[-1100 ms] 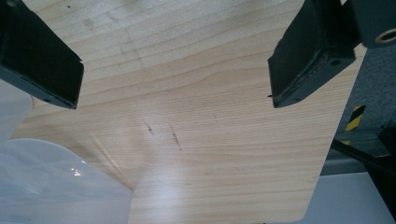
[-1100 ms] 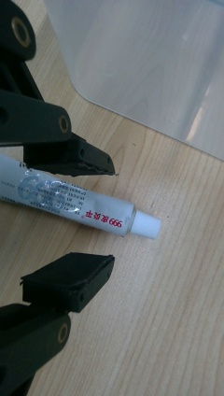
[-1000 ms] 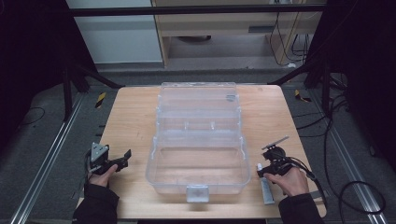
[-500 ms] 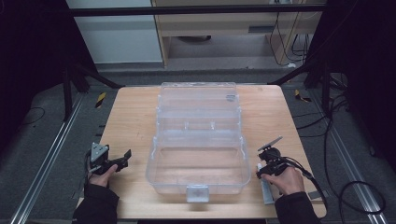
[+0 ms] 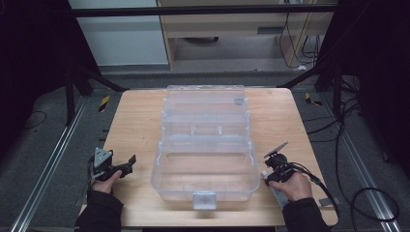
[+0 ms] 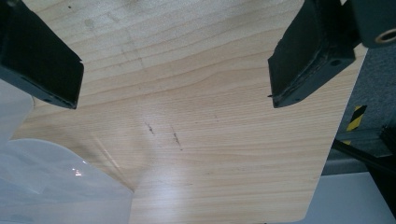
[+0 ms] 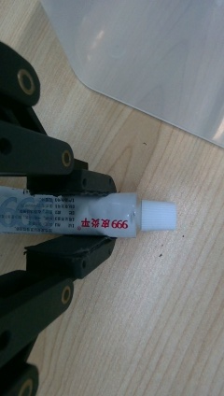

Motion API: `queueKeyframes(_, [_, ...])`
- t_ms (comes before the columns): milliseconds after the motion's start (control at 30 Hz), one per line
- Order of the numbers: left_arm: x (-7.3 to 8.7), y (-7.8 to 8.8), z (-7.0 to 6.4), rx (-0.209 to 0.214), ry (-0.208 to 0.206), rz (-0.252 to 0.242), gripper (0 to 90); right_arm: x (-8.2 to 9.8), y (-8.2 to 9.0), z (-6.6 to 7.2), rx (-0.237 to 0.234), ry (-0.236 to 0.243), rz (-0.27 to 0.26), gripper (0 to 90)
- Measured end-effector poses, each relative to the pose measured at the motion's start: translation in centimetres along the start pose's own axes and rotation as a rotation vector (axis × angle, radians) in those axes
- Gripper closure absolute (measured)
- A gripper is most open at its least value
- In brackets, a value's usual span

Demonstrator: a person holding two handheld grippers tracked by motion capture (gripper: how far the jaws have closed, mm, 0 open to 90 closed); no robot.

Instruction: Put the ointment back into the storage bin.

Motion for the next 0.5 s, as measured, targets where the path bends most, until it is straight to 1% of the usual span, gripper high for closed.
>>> queueKeyframes(133, [0.0,0.0,0.0,0.0,-0.001,0.001,2.7,0.0,0.0,0.1,-0.004,-0.002,0.006,69.8])
queueKeyframes(167, [0.0,0.0,0.0,0.0,0.0,0.0,2.7,0.0,0.0,0.0,-0.003,0.01,0.005,69.9])
queueKeyframes(233, [0.0,0.0,0.0,0.0,0.0,0.001,2.7,0.0,0.2,0.0,-0.009,0.011,0.004,69.9])
queueKeyframes(267, [0.0,0.0,0.0,0.0,0.0,0.0,2.7,0.0,0.3,0.0,-0.014,0.017,-0.004,70.0])
queueKeyframes(300, [0.0,0.0,0.0,-0.001,-0.001,0.0,2.7,0.0,0.7,0.0,-0.03,0.015,-0.014,69.9])
queueKeyframes(333, [0.0,0.0,0.0,-0.001,-0.001,0.001,2.7,0.0,0.7,0.0,-0.03,0.015,-0.014,69.9])
queueKeyframes(367, [0.0,0.0,0.0,-0.001,-0.004,0.004,2.7,0.0,1.2,0.0,-0.044,0.008,-0.034,70.0])
queueKeyframes(400, [0.0,0.0,0.0,0.0,-0.006,0.004,2.7,0.0,1.2,0.0,-0.044,0.008,-0.034,70.0])
queueKeyframes(467, [0.0,0.0,0.0,0.0,-0.005,0.005,2.7,0.2,1.7,-0.2,-0.033,0.017,-0.044,70.0])
queueKeyframes(500, [0.0,0.0,-0.1,0.0,-0.006,0.005,2.7,0.2,2.1,-0.2,-0.036,0.019,-0.053,69.9])
Point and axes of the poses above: each handheld gripper's, and its own axes: y roughly backward along the jaws, x roughly out of its underside, z roughly to its left, the point moved 7 cm from there along -y, roughly forward along the jaws, and after that the axes turned 5 degrees about z, right-handed, at the moved point
